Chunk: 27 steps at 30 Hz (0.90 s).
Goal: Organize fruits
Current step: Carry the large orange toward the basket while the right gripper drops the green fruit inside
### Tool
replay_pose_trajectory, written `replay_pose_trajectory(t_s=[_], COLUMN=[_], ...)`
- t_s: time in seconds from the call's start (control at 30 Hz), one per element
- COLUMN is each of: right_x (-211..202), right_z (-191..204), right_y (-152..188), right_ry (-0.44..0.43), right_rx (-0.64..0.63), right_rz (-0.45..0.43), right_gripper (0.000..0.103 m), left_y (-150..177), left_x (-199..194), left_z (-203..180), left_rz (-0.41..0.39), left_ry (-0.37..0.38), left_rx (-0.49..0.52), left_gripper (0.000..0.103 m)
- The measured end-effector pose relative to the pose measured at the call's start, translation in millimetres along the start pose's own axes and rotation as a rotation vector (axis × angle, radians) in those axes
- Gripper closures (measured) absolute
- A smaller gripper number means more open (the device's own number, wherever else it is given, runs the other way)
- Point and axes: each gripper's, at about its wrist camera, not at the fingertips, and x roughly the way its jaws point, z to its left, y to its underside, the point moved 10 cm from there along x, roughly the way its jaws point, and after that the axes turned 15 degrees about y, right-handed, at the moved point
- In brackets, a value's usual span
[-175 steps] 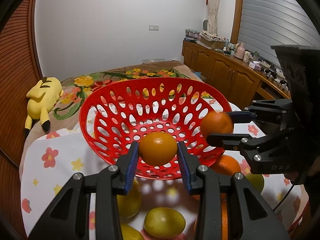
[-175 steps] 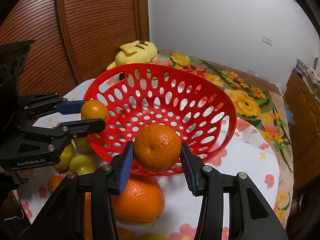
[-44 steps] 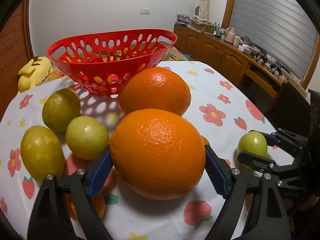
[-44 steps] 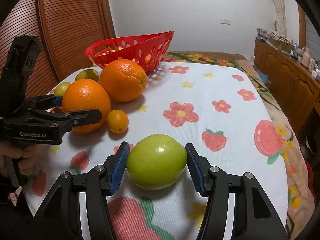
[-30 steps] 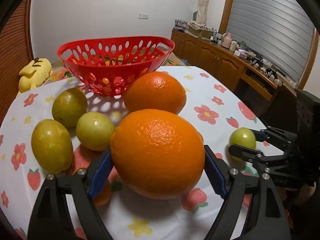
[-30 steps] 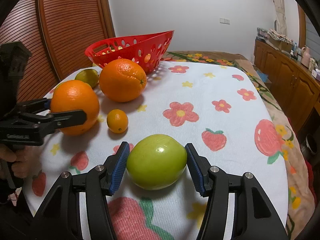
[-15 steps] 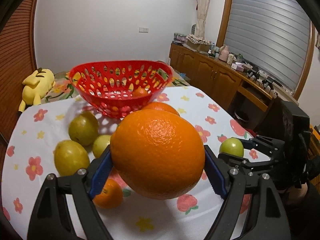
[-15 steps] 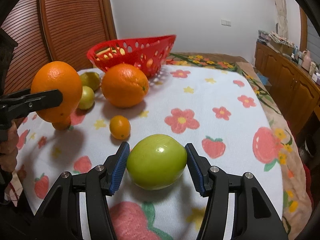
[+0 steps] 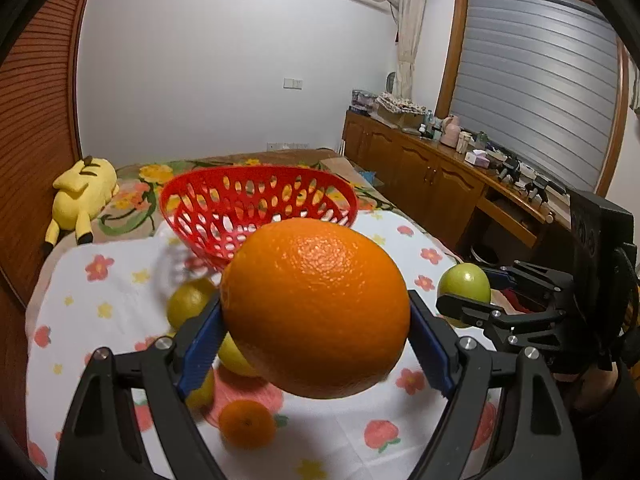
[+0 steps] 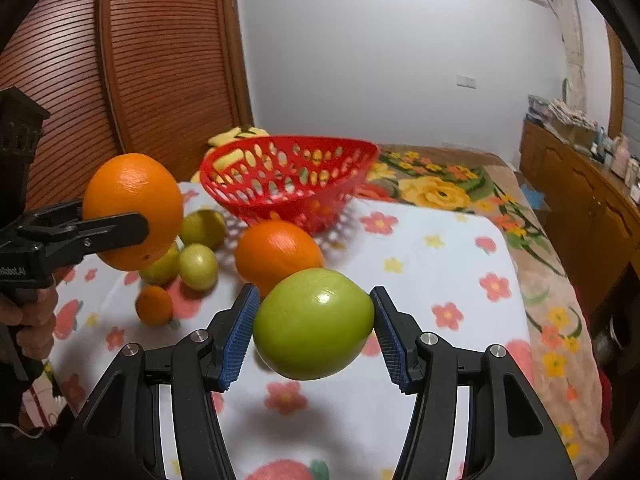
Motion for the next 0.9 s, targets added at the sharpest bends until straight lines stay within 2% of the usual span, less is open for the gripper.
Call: replay_pose_trajectory(t_s=[0.2,0.6,0.9], right_x=[8,42,88], right_z=[12,13,19], right_y=[-25,-76,-98], right_ry=[-0.018,-0.039,-0.08], right_rx=[-0.035,-0.076,-0.089], right_rz=[-0.023,-0.035,0.004], right_gripper=[0.045,0.045,0.045], left_y=[-18,-46,-52], left_x=[3,39,65], left_z=[13,57,81], left_rz=[-0.006,0.026,0.058], left_ry=[-0.012,-0.056,-0.065], left_rx=[0.013,0.008,-0.018], left_gripper=[0.019,0.019,0.019])
